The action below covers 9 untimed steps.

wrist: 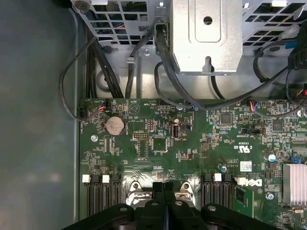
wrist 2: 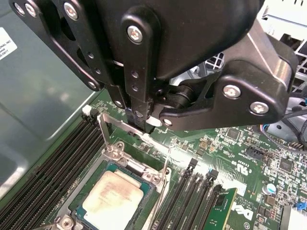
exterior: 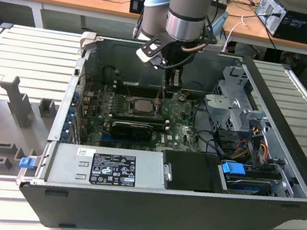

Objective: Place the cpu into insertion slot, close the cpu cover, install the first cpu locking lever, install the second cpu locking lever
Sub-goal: 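Close the cpu cover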

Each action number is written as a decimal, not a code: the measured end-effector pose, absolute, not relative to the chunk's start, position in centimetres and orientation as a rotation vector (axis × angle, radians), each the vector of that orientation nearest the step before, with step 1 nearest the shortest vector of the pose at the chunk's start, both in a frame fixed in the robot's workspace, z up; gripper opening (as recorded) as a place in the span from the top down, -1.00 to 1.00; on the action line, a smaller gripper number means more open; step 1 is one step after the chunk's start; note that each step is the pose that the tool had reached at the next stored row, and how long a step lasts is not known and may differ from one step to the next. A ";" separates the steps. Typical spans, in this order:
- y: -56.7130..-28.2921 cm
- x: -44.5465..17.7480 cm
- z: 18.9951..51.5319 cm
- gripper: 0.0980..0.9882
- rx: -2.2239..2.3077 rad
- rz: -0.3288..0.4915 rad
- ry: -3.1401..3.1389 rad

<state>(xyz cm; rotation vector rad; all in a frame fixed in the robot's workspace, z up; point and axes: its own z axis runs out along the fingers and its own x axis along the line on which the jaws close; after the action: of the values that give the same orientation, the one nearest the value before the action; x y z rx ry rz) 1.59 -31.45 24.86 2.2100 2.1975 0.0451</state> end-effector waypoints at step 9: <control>-31.4 1.2 24.9 0.98 2.210 0.045 2.197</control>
<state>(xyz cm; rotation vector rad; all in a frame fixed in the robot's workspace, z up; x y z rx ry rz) 1.18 -31.45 24.85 2.2100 2.1975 0.0451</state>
